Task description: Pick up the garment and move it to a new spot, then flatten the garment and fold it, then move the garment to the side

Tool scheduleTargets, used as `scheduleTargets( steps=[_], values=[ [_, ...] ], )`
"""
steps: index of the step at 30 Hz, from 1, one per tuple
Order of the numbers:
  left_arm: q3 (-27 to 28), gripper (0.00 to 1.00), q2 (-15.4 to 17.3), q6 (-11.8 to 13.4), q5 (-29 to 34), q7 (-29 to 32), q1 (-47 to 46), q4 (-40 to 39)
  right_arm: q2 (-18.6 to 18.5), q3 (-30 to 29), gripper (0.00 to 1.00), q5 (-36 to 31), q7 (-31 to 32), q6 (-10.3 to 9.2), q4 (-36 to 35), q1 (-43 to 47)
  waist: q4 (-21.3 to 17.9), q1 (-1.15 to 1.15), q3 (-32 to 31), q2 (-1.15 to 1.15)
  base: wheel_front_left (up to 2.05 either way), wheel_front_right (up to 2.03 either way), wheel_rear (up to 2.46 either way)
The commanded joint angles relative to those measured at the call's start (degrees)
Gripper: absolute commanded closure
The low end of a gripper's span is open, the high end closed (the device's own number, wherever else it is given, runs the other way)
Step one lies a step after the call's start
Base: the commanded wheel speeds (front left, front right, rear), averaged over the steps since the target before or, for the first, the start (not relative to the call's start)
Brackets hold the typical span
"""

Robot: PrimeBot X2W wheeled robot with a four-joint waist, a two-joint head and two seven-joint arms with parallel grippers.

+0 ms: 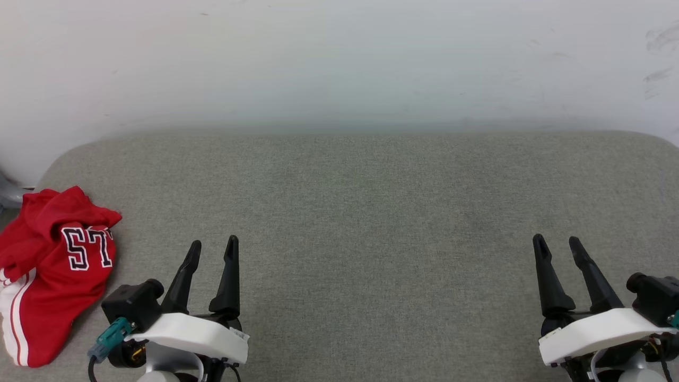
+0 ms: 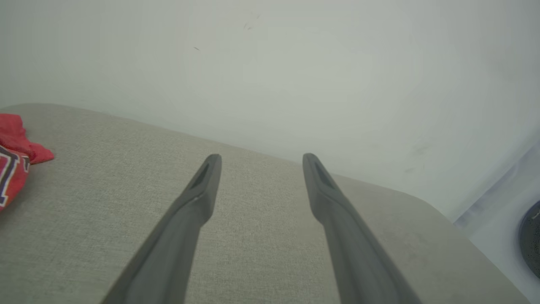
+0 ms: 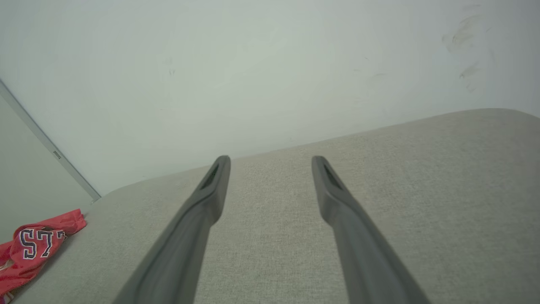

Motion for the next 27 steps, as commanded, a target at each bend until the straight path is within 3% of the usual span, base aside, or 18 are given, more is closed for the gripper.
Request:
scheduleTargets(
  steps=[1,15,27],
  values=[
    [-0.2,0.00,0.5,0.4,1.5,-0.4,-0.3,-0.5,-0.4,0.1,0.00,-1.4,0.1,0.00,-0.8,0.2,0.0,0.00,0.0,0.00,0.00,0.00,0.00],
    [-3.0,0.00,2.5,3.1,10.1,-2.6,-0.1,1.3,0.2,-0.7,0.00,-11.1,0.9,0.00,-2.3,1.0,0.4,0.00,0.0,0.00,0.00,0.00,0.00],
    [-2.2,0.00,1.6,1.8,12.9,-4.3,0.5,3.2,0.9,-2.3,0.00,-16.6,0.8,-0.01,-4.1,2.7,0.8,0.00,-0.5,0.00,0.00,0.00,0.00]
  ],
)
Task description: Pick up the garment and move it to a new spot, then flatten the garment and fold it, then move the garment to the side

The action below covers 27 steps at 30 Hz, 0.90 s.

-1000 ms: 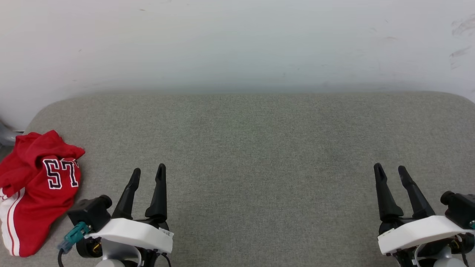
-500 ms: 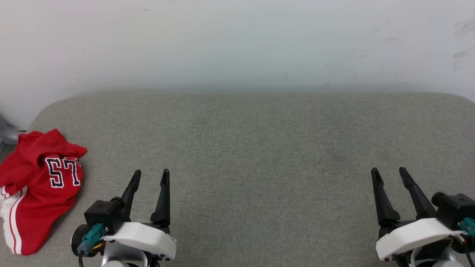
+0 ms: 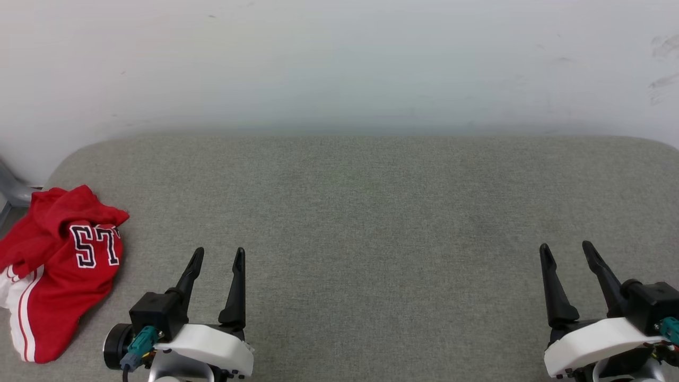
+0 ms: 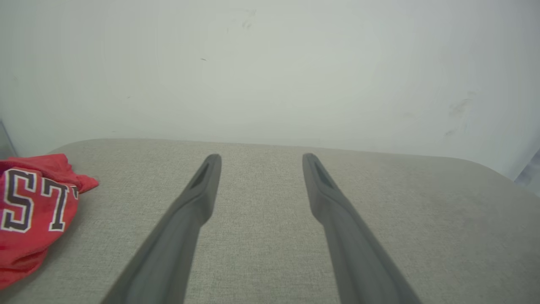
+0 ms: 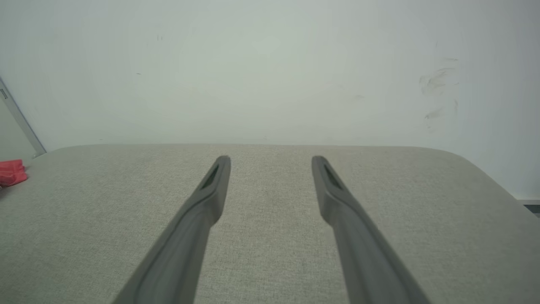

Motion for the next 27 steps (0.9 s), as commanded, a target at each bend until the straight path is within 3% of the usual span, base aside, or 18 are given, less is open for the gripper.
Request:
scheduleTargets(
  steps=[1,13,27],
  values=[
    [0.1,0.00,0.0,-0.2,1.0,-0.4,0.4,-0.1,0.2,-0.2,0.00,-1.1,-0.2,-0.02,-0.6,0.5,0.1,0.00,-0.1,0.00,0.00,0.00,0.00],
    [1.7,0.00,-0.8,-1.5,4.6,-1.8,0.8,1.2,0.2,-0.1,0.00,-3.7,-0.6,-0.02,-1.9,1.1,1.9,0.00,-0.6,0.00,0.00,0.00,0.00],
    [4.7,0.00,-1.7,-2.5,6.5,-2.6,0.1,2.3,0.2,2.1,0.00,-6.6,-1.1,-0.03,-3.2,1.2,11.6,0.00,-0.4,0.00,0.00,0.00,0.00]
  ],
)
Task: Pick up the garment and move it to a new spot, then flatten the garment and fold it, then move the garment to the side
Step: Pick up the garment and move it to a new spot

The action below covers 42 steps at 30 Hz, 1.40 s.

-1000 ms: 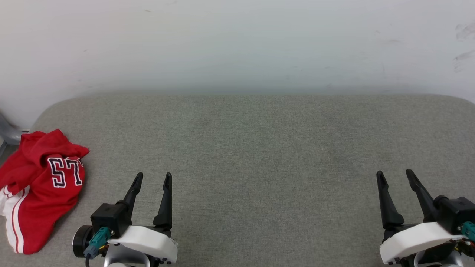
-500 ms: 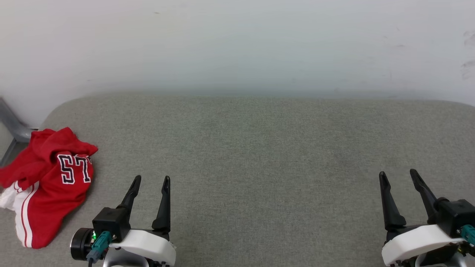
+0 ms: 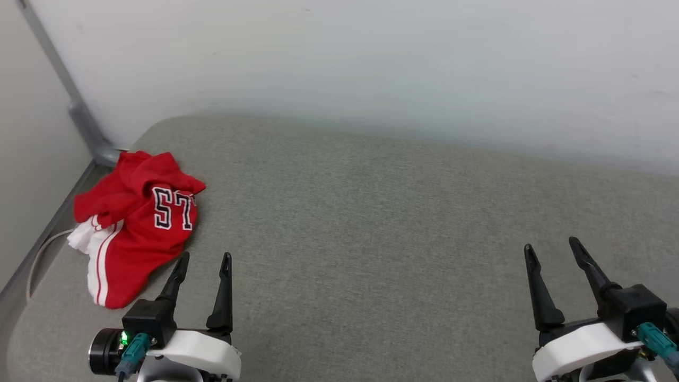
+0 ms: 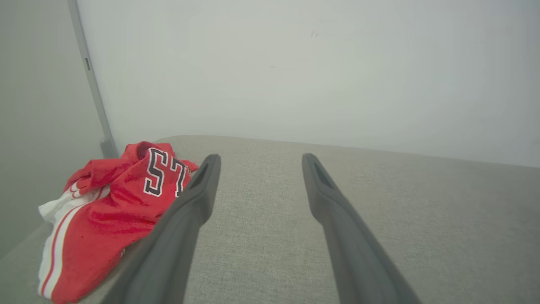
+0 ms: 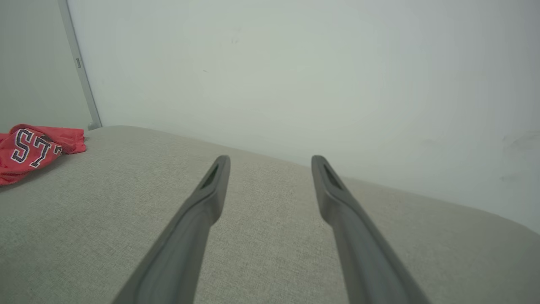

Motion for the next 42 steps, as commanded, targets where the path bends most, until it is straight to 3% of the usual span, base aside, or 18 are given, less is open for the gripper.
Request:
scheduleTargets(
  steps=[1,12,23,35,42],
  values=[
    [0.7,0.00,-0.2,-0.1,-0.1,-0.1,-0.2,0.0,0.1,0.6,0.00,-0.1,0.0,-0.04,-0.2,-0.1,2.8,0.00,0.1,0.00,0.00,0.00,0.00],
    [3.3,0.00,-0.6,-0.7,-0.3,-0.1,0.4,0.1,0.1,3.1,0.00,2.1,-0.1,-0.04,0.9,-1.3,12.3,0.00,0.6,0.00,0.00,0.00,0.00],
    [5.1,0.00,-0.6,-0.9,1.6,-0.1,0.5,-0.2,0.1,4.5,0.00,1.8,-0.6,-0.04,1.6,-2.4,18.4,0.00,1.2,0.00,0.00,0.00,0.00],
    [6.3,0.00,-0.4,-1.3,1.7,-0.1,-1.4,0.2,0.1,4.9,0.00,2.1,-0.7,-0.04,2.4,-4.2,19.0,0.00,2.8,0.00,0.00,0.00,0.00],
    [5.1,0.00,1.8,-1.7,0.0,-0.1,-8.3,6.3,0.1,3.9,0.00,0.1,0.9,-0.05,0.7,-5.1,17.4,0.00,6.3,0.00,0.00,0.00,0.00]
  ],
)
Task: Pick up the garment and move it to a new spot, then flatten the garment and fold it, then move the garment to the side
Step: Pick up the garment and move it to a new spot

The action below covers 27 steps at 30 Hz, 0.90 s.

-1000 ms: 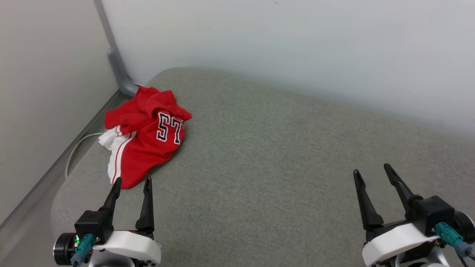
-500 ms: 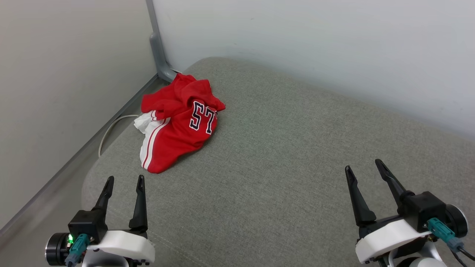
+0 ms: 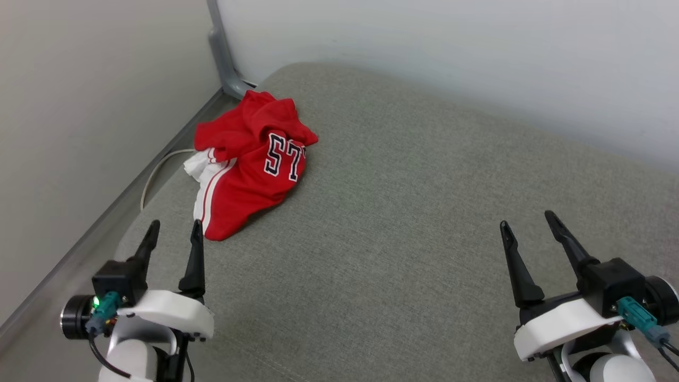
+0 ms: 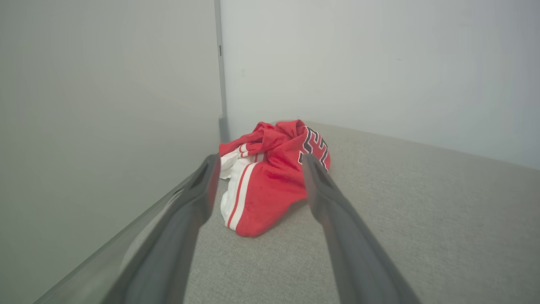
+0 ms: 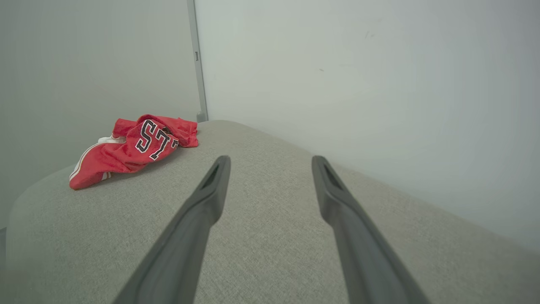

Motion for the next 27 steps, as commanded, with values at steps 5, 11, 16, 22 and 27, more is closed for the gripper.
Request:
scheduleTargets(
  steps=[5,11,16,22,27],
  values=[
    [-0.4,0.00,3.7,-0.3,-3.6,2.6,-9.1,7.6,0.0,0.1,0.00,-2.3,1.8,-0.04,-2.3,-3.1,-5.0,0.00,6.4,0.00,0.00,0.00,0.00],
    [-1.6,0.00,8.4,-0.4,-9.5,9.6,-17.8,16.6,-0.1,-0.4,0.00,-4.4,2.3,-0.04,-3.8,-5.8,-10.3,0.00,12.4,0.00,0.00,0.00,0.00],
    [-4.5,0.00,13.5,-0.4,-17.3,16.3,-23.9,22.7,0.0,-1.1,0.00,-3.9,1.8,-0.04,-3.6,-7.6,-13.9,0.00,16.4,0.00,0.00,0.00,0.00],
    [-9.5,0.00,22.0,-0.4,-28.0,29.4,-31.7,27.8,0.0,-1.3,0.00,-2.9,1.3,-0.04,-3.2,-10.6,-18.0,0.00,22.6,0.00,0.00,0.00,0.00],
    [-12.0,0.00,26.3,-0.4,-32.6,37.7,-34.5,30.4,0.0,-0.9,0.00,-2.3,0.8,-0.04,-2.8,-12.5,-19.8,0.00,25.8,0.00,0.00,0.00,0.00]
  ],
)
